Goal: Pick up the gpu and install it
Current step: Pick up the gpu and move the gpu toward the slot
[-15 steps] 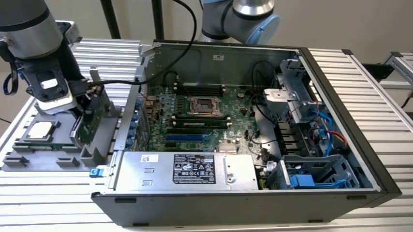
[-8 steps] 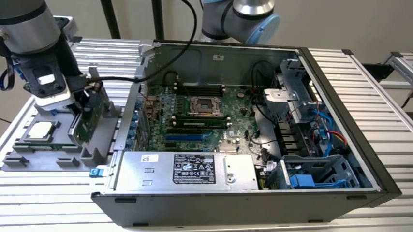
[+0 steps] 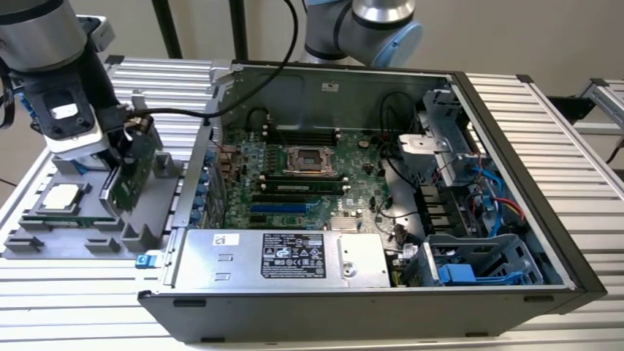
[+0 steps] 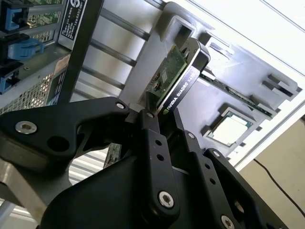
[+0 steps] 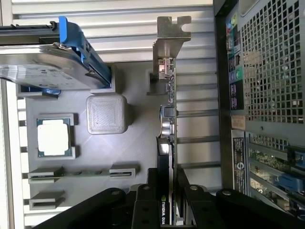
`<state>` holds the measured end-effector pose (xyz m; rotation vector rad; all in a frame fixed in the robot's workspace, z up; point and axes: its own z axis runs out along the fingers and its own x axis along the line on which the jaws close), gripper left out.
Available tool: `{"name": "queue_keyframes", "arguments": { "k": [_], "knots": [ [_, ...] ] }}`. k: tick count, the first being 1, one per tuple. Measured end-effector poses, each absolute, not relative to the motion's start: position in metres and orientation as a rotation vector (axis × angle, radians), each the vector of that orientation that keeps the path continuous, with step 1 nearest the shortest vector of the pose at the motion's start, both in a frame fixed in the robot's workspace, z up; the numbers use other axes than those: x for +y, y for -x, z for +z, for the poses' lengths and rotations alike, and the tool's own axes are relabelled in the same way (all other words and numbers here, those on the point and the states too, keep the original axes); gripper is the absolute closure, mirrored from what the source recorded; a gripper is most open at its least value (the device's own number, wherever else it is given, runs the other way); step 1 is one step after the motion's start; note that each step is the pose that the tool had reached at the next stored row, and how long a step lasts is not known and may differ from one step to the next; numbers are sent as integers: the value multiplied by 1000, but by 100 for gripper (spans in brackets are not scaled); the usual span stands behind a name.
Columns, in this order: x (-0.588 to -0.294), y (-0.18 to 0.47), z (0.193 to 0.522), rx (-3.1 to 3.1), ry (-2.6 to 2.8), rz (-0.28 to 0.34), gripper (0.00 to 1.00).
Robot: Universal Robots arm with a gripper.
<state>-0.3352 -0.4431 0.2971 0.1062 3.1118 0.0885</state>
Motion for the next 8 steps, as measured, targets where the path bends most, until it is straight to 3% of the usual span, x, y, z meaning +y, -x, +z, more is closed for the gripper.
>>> {"name": "queue_keyframes", "arguments": {
  "k": [8],
  "knots": [
    [-443,335,306,3112,-106,89,100]
  ]
}}
